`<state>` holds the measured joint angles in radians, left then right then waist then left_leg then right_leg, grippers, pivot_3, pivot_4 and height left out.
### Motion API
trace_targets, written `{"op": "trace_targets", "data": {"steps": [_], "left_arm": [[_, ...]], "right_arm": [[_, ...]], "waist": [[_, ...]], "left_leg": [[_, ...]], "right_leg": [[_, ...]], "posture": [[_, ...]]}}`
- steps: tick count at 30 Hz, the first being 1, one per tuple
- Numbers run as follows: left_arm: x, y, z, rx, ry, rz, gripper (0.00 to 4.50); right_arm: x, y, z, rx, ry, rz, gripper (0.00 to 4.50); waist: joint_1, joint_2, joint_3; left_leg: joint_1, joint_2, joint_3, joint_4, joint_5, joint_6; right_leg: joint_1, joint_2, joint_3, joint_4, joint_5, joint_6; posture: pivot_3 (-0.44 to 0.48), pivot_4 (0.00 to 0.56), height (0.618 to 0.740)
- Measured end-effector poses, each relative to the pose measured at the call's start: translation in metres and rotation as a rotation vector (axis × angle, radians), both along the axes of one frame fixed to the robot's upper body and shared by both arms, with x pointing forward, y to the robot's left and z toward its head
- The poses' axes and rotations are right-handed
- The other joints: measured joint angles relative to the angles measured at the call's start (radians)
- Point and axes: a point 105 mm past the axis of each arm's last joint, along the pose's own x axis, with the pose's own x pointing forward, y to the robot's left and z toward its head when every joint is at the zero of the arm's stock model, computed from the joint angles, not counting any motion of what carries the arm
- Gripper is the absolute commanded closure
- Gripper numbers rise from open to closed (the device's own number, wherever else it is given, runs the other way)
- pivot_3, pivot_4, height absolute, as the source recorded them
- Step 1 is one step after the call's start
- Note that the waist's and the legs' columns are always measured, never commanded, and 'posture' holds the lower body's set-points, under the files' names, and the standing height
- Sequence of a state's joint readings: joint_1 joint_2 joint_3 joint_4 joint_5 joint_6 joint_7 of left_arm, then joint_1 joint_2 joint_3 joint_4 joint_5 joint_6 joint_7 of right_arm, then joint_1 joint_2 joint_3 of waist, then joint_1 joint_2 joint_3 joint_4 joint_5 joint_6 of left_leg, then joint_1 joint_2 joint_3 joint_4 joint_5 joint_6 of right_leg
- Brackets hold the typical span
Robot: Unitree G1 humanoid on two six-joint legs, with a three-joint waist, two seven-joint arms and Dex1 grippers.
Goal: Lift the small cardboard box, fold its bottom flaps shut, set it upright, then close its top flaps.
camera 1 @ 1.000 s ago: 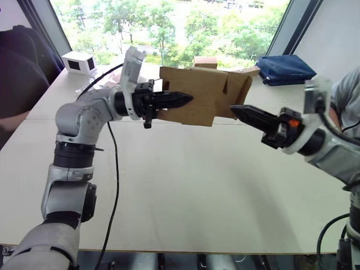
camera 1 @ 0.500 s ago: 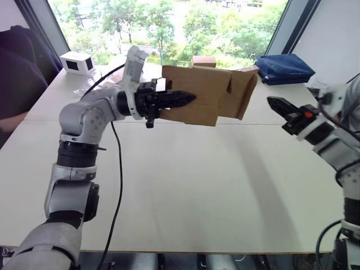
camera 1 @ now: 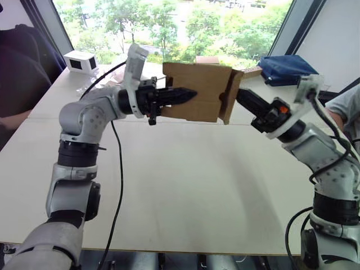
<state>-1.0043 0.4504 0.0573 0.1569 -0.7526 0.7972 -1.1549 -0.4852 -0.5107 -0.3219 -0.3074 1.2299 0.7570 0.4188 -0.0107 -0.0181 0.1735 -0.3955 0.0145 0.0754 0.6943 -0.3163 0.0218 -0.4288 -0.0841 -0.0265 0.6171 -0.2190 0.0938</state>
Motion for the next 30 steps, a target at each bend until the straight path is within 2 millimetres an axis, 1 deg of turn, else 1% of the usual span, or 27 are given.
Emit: {"op": "trace_targets", "data": {"steps": [3, 6, 9, 10, 12, 17, 22, 25, 30], "left_arm": [[0.001, -0.001, 0.007, -0.017, -0.005, -0.006, 4.5], [0.002, -0.001, 0.006, -0.022, 0.005, -0.012, 4.5], [0.001, -0.001, 0.006, -0.025, 0.007, -0.019, 4.5], [0.0, -0.001, 0.006, -0.026, 0.009, -0.022, 4.5], [0.0, -0.001, 0.006, -0.026, 0.01, -0.023, 4.5], [0.0, -0.001, 0.006, -0.025, 0.012, -0.022, 4.5], [0.0, 0.0, 0.006, -0.024, 0.012, -0.02, 4.5], [0.001, 0.001, 0.006, -0.018, 0.02, -0.018, 4.5], [0.001, 0.001, 0.005, -0.016, 0.027, -0.019, 4.5]], "right_arm": [[-0.001, 0.005, -0.003, 0.05, 0.026, 0.012, 4.45], [-0.001, 0.009, -0.002, 0.101, 0.035, 0.014, 4.45], [0.001, 0.01, -0.003, 0.131, 0.039, 0.007, 3.73], [0.001, 0.01, -0.003, 0.137, 0.039, 0.004, 3.42], [0.001, 0.009, -0.004, 0.154, 0.045, -0.002, 2.59], [0.0, 0.007, -0.006, 0.185, 0.056, 0.005, 2.59], [-0.005, 0.008, -0.007, 0.258, 0.078, 0.061, 2.59], [-0.006, 0.008, -0.011, 0.264, 0.096, 0.062, 2.59], [-0.007, 0.009, -0.012, 0.27, 0.099, 0.061, 2.59]], "waist": [[0.0, 0.0, 0.0], [-0.001, 0.0, 0.0], [-0.001, 0.0, 0.0], [-0.001, 0.0, 0.0], [0.0, 0.0, 0.0], [-0.001, 0.0, 0.0], [-0.001, 0.0, 0.0], [-0.001, 0.0, 0.0], [-0.001, 0.0, 0.0]], "left_leg": [[0.0, 0.0, 0.0, 0.0, 0.0, 0.0], [0.0, 0.0, 0.0, 0.0, 0.0, 0.0], [0.0, 0.0, 0.0, 0.0, 0.0, 0.0], [0.0, 0.0, 0.0, 0.0, 0.0, 0.0], [0.0, 0.0, 0.0, 0.0, 0.0, 0.0], [0.0, 0.0, 0.0, 0.0, 0.0, 0.0], [0.0, 0.0, 0.0, 0.0, 0.0, 0.0], [0.0, 0.0, 0.0, 0.0, 0.0, 0.0], [0.0, 0.0, 0.0, 0.0, 0.0, 0.0]], "right_leg": [[0.0, 0.0, 0.0, 0.0, 0.0, 0.0], [0.0, 0.001, 0.0, 0.0, 0.0, 0.0], [0.0, 0.001, 0.0, 0.0, 0.0, 0.0], [0.0, 0.001, 0.0, 0.0, 0.0, 0.0], [0.0, 0.001, 0.0, 0.0, 0.0, 0.0], [0.0, 0.001, 0.0, 0.0, 0.0, 0.0], [0.0, 0.001, 0.0, 0.0, 0.0, 0.0], [0.0, 0.001, 0.0, 0.0, 0.0, 0.0], [0.0, 0.001, 0.0, 0.0, 0.0, 0.0]], "posture": [[0.0, 0.15, 0.74], [0.0, 0.15, 0.74], [0.0, 0.15, 0.74], [0.0, 0.15, 0.74], [0.0, 0.15, 0.74], [0.0, 0.15, 0.74], [0.0, 0.15, 0.74], [0.0, 0.15, 0.74], [0.0, 0.15, 0.74]]}}
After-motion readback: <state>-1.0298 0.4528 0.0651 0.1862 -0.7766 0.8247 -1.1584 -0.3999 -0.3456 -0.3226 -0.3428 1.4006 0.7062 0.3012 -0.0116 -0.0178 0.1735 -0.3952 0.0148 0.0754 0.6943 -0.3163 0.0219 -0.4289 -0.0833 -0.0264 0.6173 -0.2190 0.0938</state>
